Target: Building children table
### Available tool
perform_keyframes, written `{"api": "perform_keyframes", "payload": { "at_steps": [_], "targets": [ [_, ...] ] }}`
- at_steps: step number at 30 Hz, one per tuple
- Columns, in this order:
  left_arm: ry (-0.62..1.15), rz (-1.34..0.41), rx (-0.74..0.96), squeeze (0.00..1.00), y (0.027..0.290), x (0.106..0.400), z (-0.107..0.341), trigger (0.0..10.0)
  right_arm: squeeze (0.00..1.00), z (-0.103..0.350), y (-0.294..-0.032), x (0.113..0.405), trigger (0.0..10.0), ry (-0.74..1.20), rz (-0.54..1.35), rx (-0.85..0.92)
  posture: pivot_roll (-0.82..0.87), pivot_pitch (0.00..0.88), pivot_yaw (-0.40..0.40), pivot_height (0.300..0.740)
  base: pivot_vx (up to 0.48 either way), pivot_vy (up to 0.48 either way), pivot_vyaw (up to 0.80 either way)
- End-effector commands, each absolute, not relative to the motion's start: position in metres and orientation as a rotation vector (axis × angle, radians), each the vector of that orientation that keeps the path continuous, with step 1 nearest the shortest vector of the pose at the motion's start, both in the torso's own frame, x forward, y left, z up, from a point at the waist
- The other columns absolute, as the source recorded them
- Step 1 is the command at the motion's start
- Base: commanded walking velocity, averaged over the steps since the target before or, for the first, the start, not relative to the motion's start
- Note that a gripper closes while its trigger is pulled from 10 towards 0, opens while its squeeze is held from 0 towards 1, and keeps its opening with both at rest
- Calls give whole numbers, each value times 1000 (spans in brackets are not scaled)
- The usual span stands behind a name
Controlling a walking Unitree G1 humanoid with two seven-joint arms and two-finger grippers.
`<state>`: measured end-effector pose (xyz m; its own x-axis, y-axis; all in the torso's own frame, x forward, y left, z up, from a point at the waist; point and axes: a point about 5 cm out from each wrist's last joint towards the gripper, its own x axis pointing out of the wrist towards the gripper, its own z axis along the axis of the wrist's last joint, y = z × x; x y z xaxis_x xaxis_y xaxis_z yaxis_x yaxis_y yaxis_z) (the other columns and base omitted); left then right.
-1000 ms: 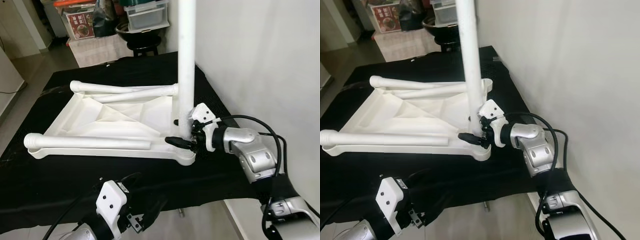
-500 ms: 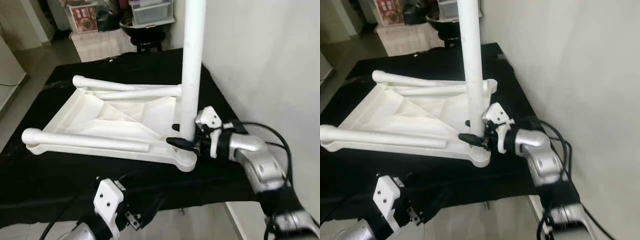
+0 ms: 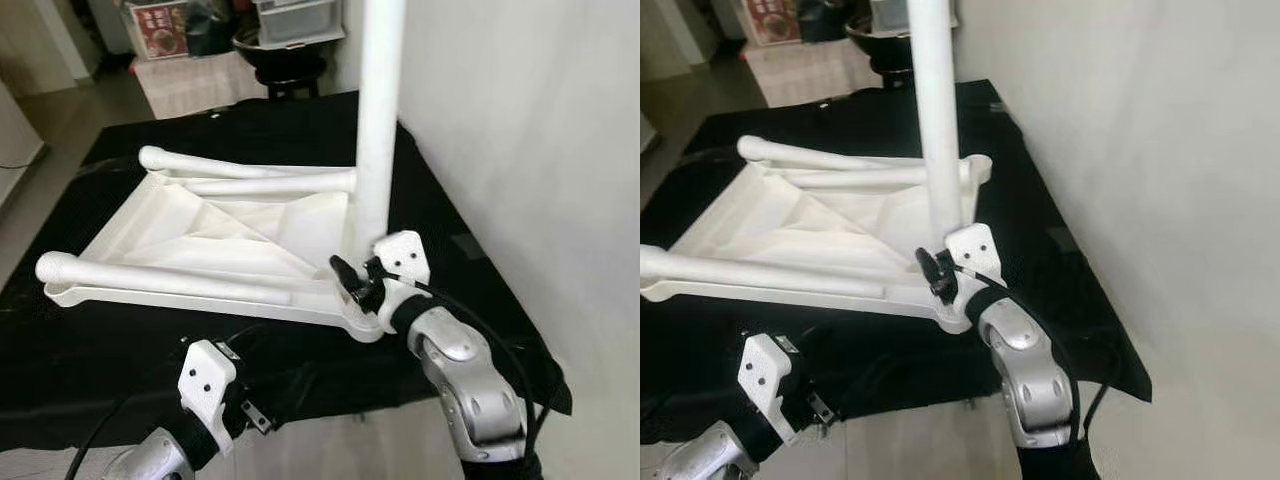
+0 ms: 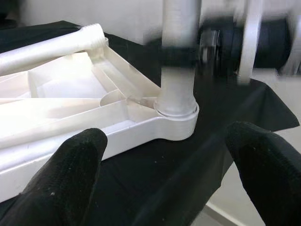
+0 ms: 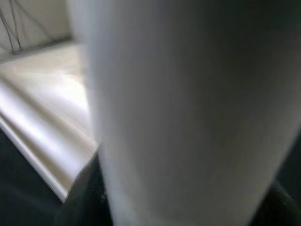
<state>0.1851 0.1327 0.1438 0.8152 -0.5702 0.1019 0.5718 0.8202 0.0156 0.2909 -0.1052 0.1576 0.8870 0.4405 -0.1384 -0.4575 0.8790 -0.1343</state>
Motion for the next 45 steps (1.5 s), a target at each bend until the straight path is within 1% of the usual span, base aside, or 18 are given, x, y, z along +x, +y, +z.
{"api": "perform_keyframes", "payload": {
  "at_steps": [1, 2, 3, 7, 8, 9, 18, 19, 20, 21, 28, 35, 38, 41, 42, 43, 44, 45],
  "targets": [
    [-85, -580, -8, 0, 137, 185, 140, 10000, 690, 145, -102, 289, 10000, 182, 491, -155, -138, 107, 68, 740, 0, 0, 0],
    [-85, -577, -9, 0, 137, 186, 139, 10000, 1000, 151, -97, 290, 10000, 169, 565, -133, -137, 101, 68, 740, 0, 0, 0],
    [-85, -577, -9, 0, 137, 186, 139, 10000, 1000, 151, -97, 290, 10000, 169, 565, -133, -137, 101, 68, 740, 0, 0, 0],
    [-79, -604, -13, 0, 133, 185, 137, 10000, 1000, 168, -95, 300, 10000, 91, 897, -210, -131, 87, 72, 740, 0, 0, 0],
    [-79, -612, -15, 0, 132, 184, 137, 10000, 839, 167, -97, 302, 10000, 92, 959, -247, -129, 88, 72, 740, 0, 0, 0],
    [-79, -617, -17, 0, 132, 184, 137, 10000, 0, 167, -100, 306, 10000, 92, 990, -273, -128, 88, 73, 740, 0, 0, 0],
    [-81, -627, -28, 0, 129, 181, 138, 10000, 0, 180, -102, 324, 10000, 86, 1163, -237, -118, 87, 74, 740, 0, 0, 0],
    [-80, -628, -29, 0, 129, 181, 138, 10000, 0, 184, -101, 327, 3255, 76, 1175, -217, -118, 84, 75, 740, 0, 0, 0],
    [-79, -630, -29, 0, 128, 181, 138, 10000, 0, 188, -100, 329, 3255, 68, 1186, -194, -117, 85, 74, 740, 0, 0, 0],
    [-79, -631, -30, 0, 128, 180, 138, 10000, 0, 191, -101, 332, 0, 61, 1200, -171, -116, 89, 78, 740, 0, 0, 0],
    [-77, -634, -29, 0, 129, 179, 139, 10000, 0, 193, -103, 334, 0, 49, 1257, -104, -114, 92, 78, 740, 0, 0, 0],
    [-79, -637, -32, 0, 129, 179, 140, 10000, 0, 184, -109, 319, 0, 50, 1259, -90, -128, 101, 79, 740, 0, 0, 0],
    [-79, -640, -35, 0, 131, 179, 140, 10000, 0, 177, -116, 305, 0, 66, 1135, -112, -136, 106, 80, 740, 0, 0, 0],
    [-79, -641, -35, 0, 131, 179, 140, 10000, 0, 173, -118, 301, 0, 85, 1067, -127, -136, 106, 80, 740, 0, 0, 0],
    [-79, -639, -31, 0, 133, 180, 140, 10000, 0, 164, -121, 308, 0, 106, 696, -179, -145, 114, 79, 740, 0, 0, 0],
    [-79, -639, -31, 0, 133, 180, 140, 10000, 0, 164, -121, 308, 0, 106, 696, -179, -145, 114, 79, 740, 0, 0, 0],
    [-80, -636, -29, 0, 134, 180, 141, 10000, 0, 152, -123, 298, 0, 161, 445, -121, -153, 121, 80, 740, 0, 0, 0],
    [-83, -632, -28, 0, 135, 181, 142, 10000, 0, 134, -113, 272, 0, 276, 307, -31, -154, 122, 80, 740, 0, 0, 0]
  ]
}}
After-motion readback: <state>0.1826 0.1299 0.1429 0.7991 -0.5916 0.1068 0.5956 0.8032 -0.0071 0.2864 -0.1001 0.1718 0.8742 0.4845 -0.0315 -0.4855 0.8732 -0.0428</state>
